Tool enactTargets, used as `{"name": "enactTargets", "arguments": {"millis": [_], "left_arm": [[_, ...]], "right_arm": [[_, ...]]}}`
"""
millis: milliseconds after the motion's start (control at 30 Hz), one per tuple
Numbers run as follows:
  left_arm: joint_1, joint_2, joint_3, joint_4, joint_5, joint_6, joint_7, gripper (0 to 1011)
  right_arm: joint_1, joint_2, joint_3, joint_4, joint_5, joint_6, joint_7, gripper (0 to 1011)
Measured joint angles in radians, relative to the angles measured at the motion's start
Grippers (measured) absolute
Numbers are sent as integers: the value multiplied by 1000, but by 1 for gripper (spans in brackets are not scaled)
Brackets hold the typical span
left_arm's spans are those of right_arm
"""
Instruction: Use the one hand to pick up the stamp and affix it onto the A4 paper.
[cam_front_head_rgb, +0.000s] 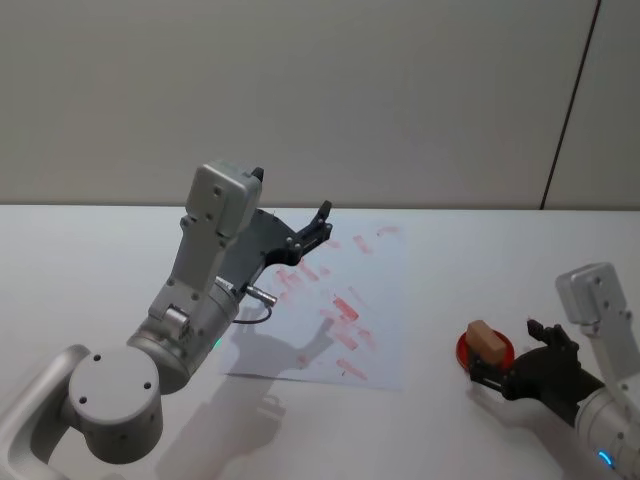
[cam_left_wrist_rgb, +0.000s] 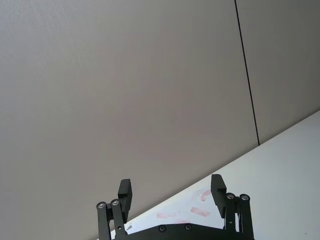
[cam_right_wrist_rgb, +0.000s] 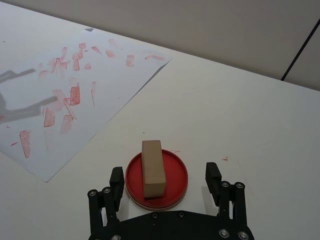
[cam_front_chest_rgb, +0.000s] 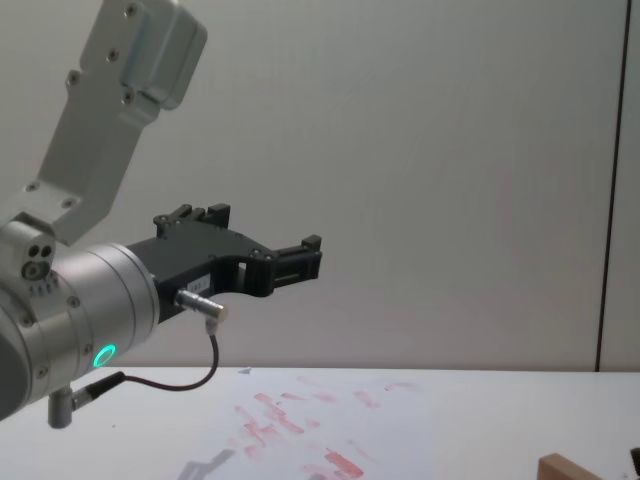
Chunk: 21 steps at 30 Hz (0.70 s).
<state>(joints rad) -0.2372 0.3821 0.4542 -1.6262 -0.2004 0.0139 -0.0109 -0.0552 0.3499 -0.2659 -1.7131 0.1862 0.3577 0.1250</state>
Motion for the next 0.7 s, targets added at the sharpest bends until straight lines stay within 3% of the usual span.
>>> {"name": "enactTargets", "arguments": {"millis": [433,700], "left_arm": [[0,0,0,0,0,0,0,1002],[0,0,0,0,0,0,0,1003]], "right_arm": [[31,-27,-15,44,-45,-19,26,991],[42,-36,-19,59,-60,-25,35,781]]}}
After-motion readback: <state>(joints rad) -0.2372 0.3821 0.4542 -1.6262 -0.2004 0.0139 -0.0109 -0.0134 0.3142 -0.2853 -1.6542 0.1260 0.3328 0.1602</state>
